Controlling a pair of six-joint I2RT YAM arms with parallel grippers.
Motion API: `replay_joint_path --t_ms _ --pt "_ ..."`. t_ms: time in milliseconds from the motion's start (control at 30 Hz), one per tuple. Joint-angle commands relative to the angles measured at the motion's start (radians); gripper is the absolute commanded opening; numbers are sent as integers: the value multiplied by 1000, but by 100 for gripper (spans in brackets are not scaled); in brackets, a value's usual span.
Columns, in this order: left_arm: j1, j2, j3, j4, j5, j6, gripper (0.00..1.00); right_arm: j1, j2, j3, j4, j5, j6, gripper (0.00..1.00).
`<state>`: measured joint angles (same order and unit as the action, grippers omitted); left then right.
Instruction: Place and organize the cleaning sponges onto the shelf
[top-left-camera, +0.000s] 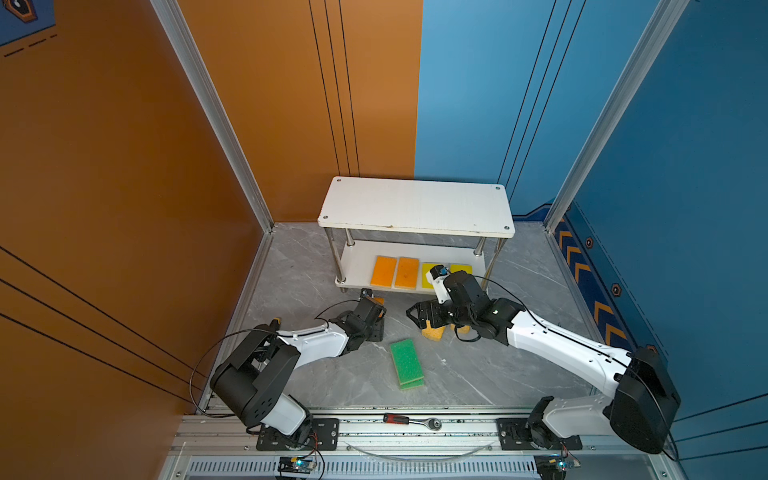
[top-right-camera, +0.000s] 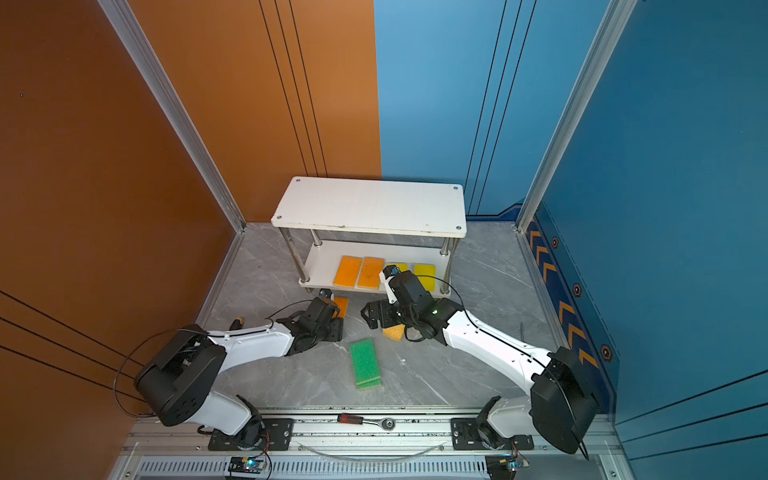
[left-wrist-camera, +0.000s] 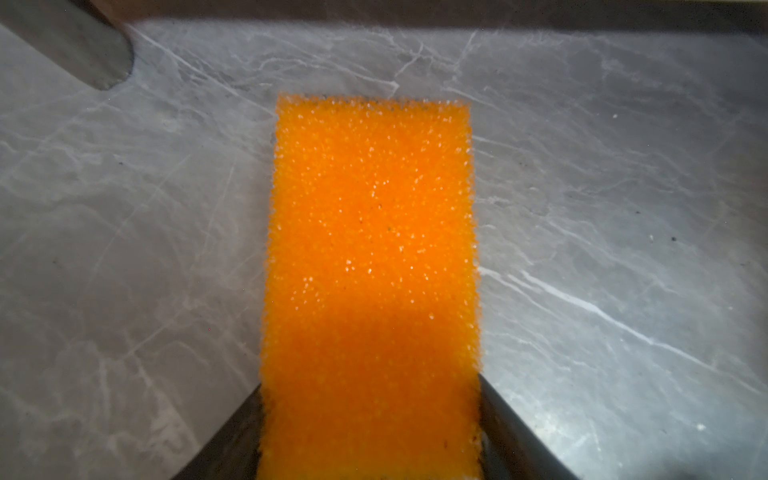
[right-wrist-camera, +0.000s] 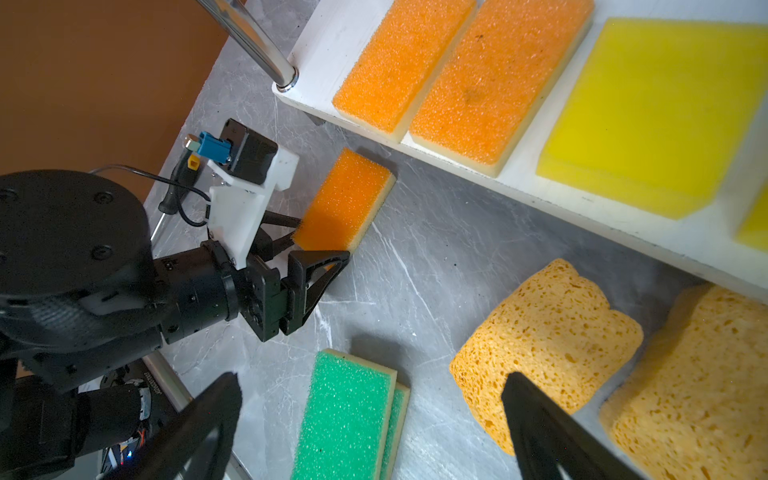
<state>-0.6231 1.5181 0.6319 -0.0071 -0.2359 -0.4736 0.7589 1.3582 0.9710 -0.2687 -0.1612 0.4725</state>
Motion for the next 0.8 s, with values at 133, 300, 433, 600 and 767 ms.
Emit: replay_joint_path --t_ms 133,300,433,600,767 --pt "-13 -64 -5 -89 15 4 65 -3 -12 -12 19 -8 18 97" --pt "-12 -99 18 -141 14 16 61 -3 -6 -11 22 -11 20 97" --pt "-10 -144 26 -172 7 21 60 -2 -8 -13 25 -12 20 97" --pt "-10 -250 47 -286 -16 38 60 -3 -13 -17 22 -8 20 97" --pt "14 -373 52 -372 -36 64 61 -3 -5 -13 25 -14 21 97"
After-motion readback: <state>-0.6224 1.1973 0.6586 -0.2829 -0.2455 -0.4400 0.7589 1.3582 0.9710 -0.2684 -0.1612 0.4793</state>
